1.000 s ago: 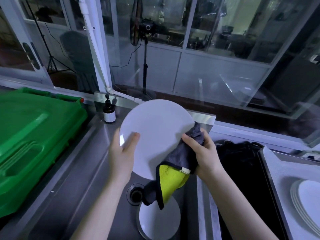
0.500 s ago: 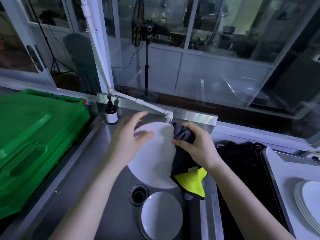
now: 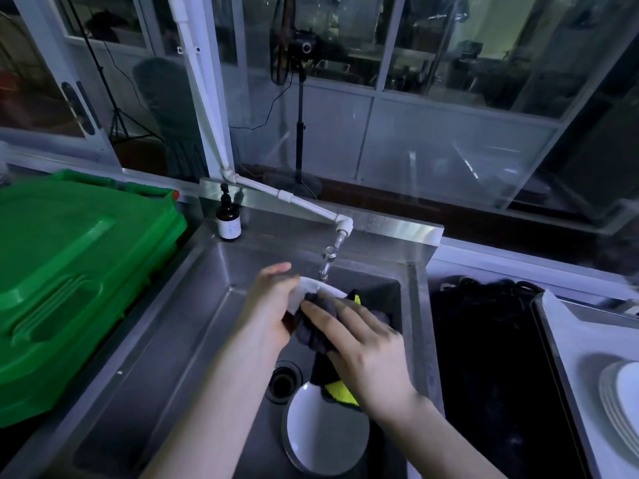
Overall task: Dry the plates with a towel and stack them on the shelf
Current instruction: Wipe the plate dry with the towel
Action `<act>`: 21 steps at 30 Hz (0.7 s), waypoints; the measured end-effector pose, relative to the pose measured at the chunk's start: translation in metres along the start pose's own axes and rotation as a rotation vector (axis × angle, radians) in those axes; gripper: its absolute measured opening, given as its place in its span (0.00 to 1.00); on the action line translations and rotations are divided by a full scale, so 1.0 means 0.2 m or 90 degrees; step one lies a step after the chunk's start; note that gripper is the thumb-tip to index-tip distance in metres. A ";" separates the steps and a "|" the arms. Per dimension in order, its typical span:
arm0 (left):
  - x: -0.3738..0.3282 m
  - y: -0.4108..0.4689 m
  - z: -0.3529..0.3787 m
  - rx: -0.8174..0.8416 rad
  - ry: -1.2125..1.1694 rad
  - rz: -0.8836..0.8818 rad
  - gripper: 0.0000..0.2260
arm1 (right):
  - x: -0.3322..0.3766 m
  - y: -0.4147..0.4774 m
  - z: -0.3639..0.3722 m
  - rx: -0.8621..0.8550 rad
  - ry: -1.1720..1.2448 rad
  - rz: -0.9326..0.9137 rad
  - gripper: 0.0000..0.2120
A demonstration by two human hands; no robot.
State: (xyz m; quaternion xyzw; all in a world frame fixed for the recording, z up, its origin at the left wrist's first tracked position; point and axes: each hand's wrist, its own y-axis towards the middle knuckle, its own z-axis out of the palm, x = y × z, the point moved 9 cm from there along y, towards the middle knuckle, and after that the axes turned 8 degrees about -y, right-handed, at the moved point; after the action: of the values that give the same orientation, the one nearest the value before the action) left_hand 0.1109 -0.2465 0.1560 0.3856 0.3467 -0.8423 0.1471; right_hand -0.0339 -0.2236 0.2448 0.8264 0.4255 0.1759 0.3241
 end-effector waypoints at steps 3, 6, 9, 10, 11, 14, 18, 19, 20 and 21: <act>-0.01 0.01 -0.03 0.012 -0.047 0.034 0.14 | -0.02 -0.03 0.07 0.083 0.105 -0.009 0.20; -0.05 0.00 -0.03 0.050 -0.091 0.092 0.16 | -0.07 -0.03 0.08 0.111 0.190 0.065 0.21; -0.08 -0.02 0.02 0.115 -0.109 0.144 0.13 | -0.04 0.05 0.09 0.133 0.170 0.069 0.23; -0.09 -0.03 0.04 0.140 -0.114 0.158 0.11 | -0.03 0.10 0.11 0.159 0.171 0.061 0.24; -0.09 -0.03 0.05 0.155 -0.113 0.172 0.10 | -0.03 0.14 0.13 0.192 0.184 0.064 0.24; -0.10 -0.04 0.05 0.155 -0.099 0.206 0.10 | -0.14 0.25 0.17 0.246 0.213 0.108 0.26; -0.15 -0.04 0.00 0.135 -0.092 0.242 0.14 | -0.24 0.28 0.17 0.244 0.150 0.142 0.25; -0.17 -0.03 -0.02 0.129 -0.099 0.246 0.15 | -0.25 0.26 0.15 0.231 0.136 0.154 0.24; -0.18 -0.03 -0.04 0.125 -0.108 0.249 0.15 | -0.26 0.22 0.13 0.214 0.128 0.167 0.24; -0.20 -0.03 -0.05 0.124 -0.120 0.254 0.14 | -0.25 0.18 0.11 0.198 0.126 0.167 0.23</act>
State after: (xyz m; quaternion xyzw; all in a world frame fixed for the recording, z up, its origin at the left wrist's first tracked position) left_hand 0.1395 -0.2354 0.1836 0.3788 0.1655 -0.8582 0.3043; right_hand -0.0288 -0.2879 0.2528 0.8932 0.3664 0.2292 0.1237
